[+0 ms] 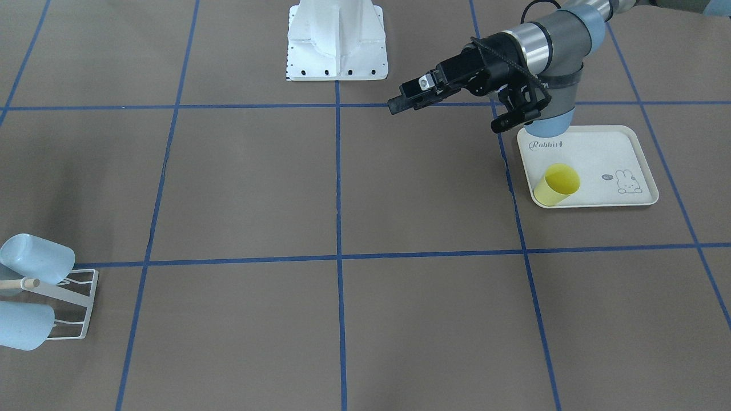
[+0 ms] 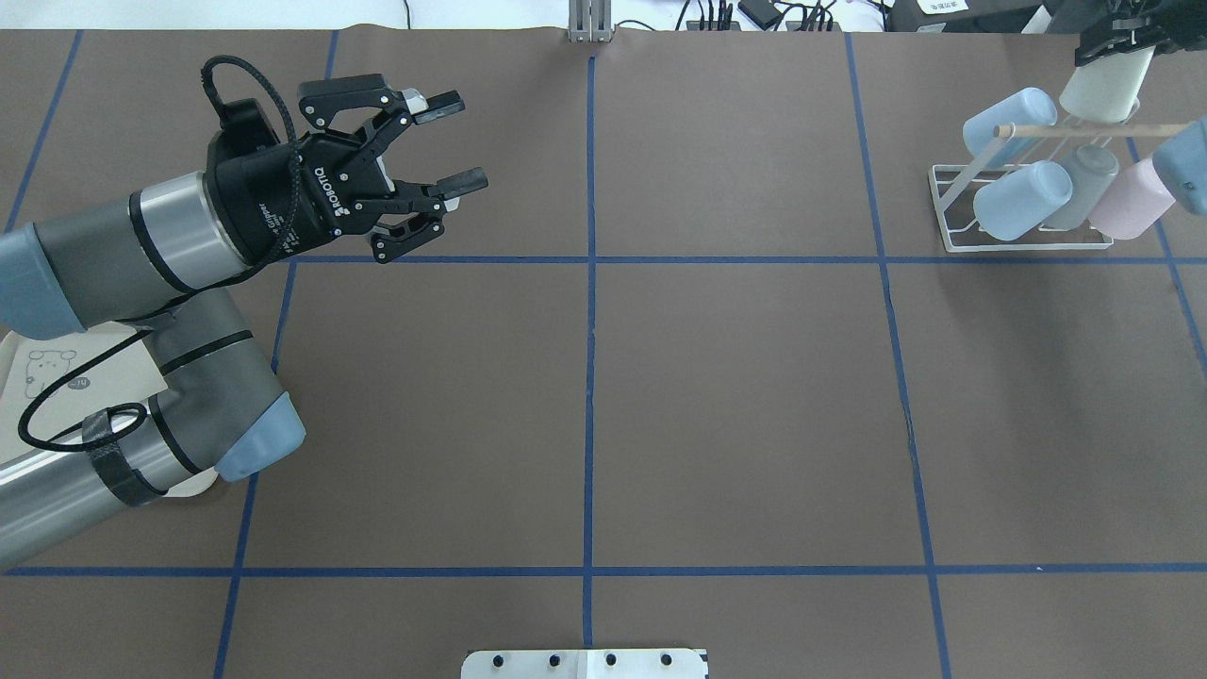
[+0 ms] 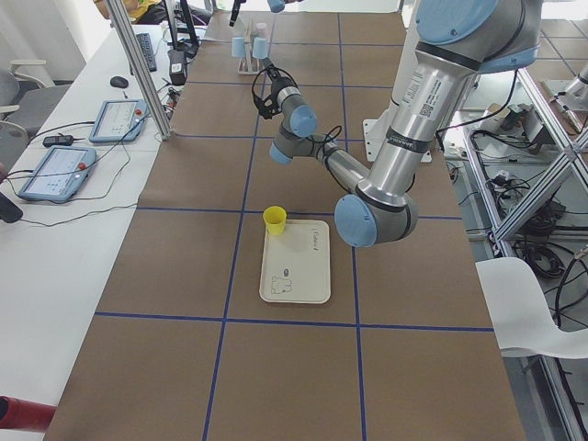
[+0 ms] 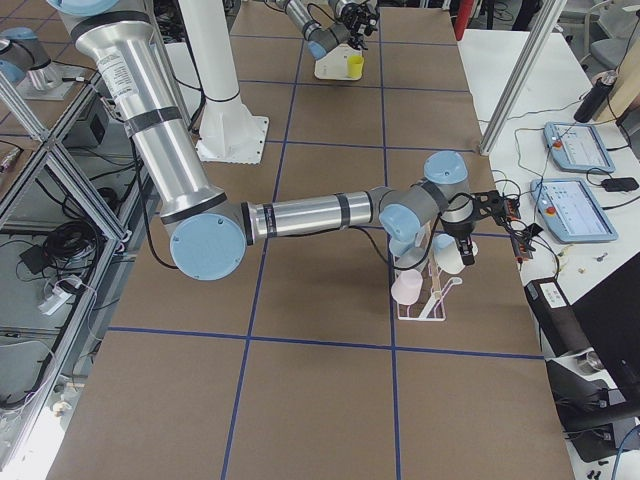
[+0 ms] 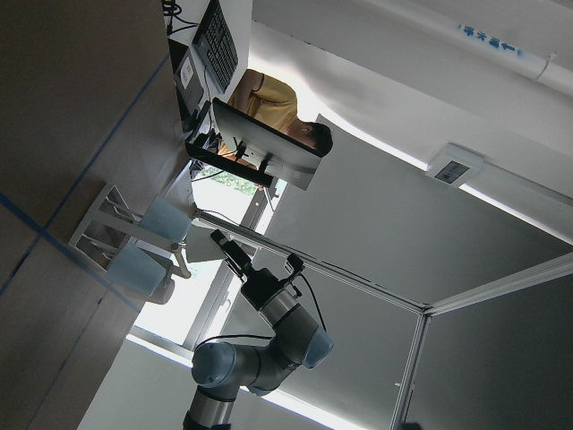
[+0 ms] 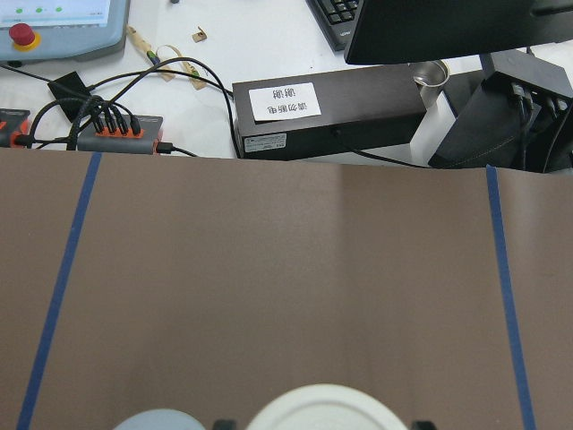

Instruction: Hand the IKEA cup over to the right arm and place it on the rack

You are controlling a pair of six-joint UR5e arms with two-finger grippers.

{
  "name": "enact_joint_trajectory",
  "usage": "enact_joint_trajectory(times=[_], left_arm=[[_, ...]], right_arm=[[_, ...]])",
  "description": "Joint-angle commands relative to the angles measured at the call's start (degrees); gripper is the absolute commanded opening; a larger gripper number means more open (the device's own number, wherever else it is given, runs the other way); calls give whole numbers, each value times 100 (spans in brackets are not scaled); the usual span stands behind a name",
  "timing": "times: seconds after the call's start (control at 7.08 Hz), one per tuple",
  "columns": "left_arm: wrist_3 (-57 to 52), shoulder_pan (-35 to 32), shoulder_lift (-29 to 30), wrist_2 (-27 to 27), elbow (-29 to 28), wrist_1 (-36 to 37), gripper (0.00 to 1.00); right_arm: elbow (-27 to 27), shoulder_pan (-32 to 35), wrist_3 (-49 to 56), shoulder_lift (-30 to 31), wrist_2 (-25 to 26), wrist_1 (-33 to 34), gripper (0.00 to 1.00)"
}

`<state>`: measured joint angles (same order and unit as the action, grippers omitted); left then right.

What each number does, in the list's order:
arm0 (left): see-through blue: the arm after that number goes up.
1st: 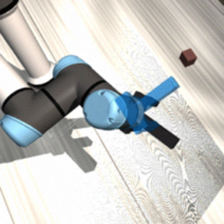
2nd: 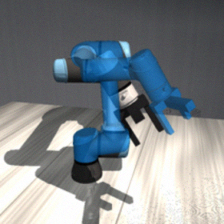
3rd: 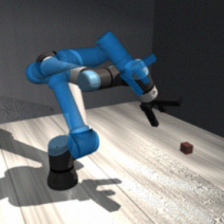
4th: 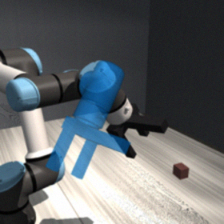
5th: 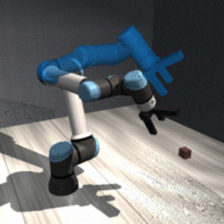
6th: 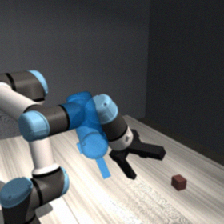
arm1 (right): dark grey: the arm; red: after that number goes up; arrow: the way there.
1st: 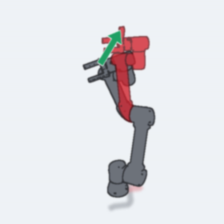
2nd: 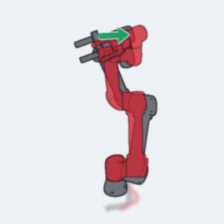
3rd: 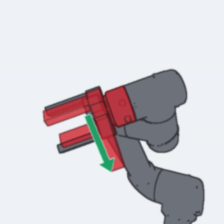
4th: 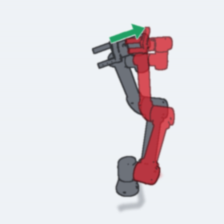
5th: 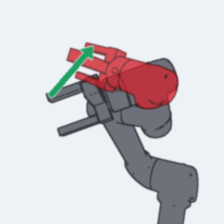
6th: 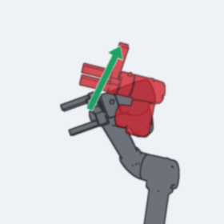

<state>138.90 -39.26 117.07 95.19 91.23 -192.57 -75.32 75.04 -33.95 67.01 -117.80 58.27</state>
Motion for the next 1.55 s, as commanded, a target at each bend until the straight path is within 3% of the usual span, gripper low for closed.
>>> enact_joint_trajectory(times=[0.0, 1.41], left_arm=[[-3, -2, 0, 0, 35, 0, 69], [6, -11, -9, 0, 141, 0, 69]], right_arm=[[35, -24, -6, -12, 3, 0, 0], [27, -77, -24, -21, 29, -9, 0]])
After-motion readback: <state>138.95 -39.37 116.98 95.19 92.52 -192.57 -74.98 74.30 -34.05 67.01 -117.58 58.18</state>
